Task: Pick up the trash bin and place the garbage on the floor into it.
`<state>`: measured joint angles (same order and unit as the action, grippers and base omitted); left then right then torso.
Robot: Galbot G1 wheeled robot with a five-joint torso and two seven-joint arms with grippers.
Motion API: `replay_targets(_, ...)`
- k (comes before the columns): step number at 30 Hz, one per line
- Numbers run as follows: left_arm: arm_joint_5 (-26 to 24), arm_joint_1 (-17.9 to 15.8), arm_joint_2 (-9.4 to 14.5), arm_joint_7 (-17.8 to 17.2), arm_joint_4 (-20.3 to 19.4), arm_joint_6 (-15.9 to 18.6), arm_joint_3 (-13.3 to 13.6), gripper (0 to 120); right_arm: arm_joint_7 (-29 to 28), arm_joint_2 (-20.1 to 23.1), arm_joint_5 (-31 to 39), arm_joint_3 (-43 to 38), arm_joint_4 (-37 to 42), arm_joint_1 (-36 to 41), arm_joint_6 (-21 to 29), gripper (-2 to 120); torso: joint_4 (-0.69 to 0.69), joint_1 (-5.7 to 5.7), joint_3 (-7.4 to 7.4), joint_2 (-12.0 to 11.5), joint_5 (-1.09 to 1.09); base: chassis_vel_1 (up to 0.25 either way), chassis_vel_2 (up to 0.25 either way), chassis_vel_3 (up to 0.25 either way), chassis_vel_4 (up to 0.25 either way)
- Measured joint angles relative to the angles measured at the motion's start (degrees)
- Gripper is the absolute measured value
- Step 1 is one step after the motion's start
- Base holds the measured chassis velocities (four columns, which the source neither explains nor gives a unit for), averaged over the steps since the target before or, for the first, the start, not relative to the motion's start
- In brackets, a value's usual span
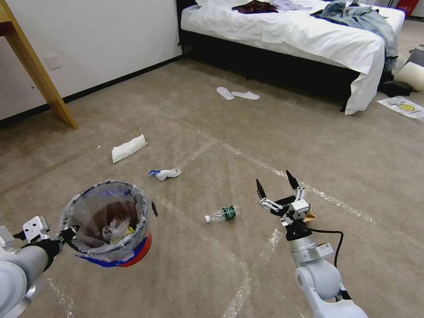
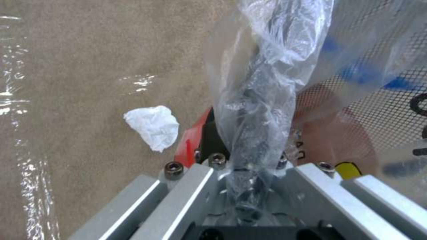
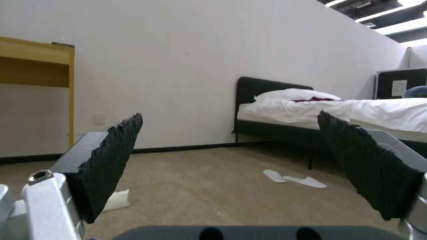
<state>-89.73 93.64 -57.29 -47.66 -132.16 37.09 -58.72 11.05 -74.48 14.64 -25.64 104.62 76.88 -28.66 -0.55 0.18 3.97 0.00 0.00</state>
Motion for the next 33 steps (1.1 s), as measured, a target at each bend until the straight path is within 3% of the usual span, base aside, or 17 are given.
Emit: replay_targets(33, 0.07, -1.08, 0.29, -0.21, 0.74, -0.18, 1.07, 1, 0.86, -0.12, -0.42, -0.1, -1.51, -0.74, -0.46, 100, 0.0, 0.0, 0.0, 0.0, 0.0, -0.058, 0.058, 0.061, -0.058)
